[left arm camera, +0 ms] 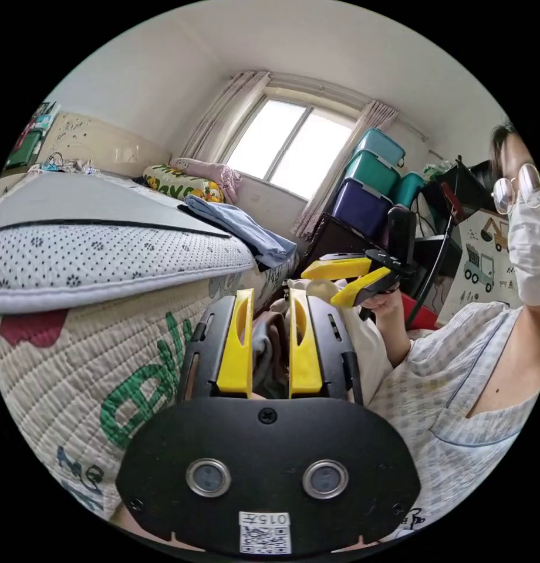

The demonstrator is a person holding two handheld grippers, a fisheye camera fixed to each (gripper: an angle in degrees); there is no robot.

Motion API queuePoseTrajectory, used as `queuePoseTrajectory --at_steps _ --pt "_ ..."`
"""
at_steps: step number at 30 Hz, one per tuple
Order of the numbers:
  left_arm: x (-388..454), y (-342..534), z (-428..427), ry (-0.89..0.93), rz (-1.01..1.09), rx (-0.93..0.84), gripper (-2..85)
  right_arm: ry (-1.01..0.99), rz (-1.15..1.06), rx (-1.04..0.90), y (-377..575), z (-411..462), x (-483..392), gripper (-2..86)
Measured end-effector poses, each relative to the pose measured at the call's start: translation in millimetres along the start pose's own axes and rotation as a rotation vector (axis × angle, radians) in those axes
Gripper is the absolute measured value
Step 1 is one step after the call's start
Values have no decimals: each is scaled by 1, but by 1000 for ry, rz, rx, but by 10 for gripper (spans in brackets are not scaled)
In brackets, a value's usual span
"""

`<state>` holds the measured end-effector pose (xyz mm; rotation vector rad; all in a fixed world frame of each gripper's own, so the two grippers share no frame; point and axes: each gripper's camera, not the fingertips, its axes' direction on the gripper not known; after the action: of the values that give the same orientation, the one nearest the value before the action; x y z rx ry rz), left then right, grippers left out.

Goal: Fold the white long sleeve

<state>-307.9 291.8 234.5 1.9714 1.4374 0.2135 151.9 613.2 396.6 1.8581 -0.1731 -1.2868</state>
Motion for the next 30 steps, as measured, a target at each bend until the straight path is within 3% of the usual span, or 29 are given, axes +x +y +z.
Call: queuePoseTrajectory --at_steps 6,18,22,30 --pt "11 4 1 83 -45 67 107 148 26 5 33 -6 -37 73" --pt "61 -27 54 241 19 -154 96 205 155 251 134 -60 -69 38" --pt "74 -16 19 178 32 -59 17 190 222 337 171 -90 -68 37" --pt "102 -19 -87 117 118 43 5 336 307 615 234 -182 -78 22"
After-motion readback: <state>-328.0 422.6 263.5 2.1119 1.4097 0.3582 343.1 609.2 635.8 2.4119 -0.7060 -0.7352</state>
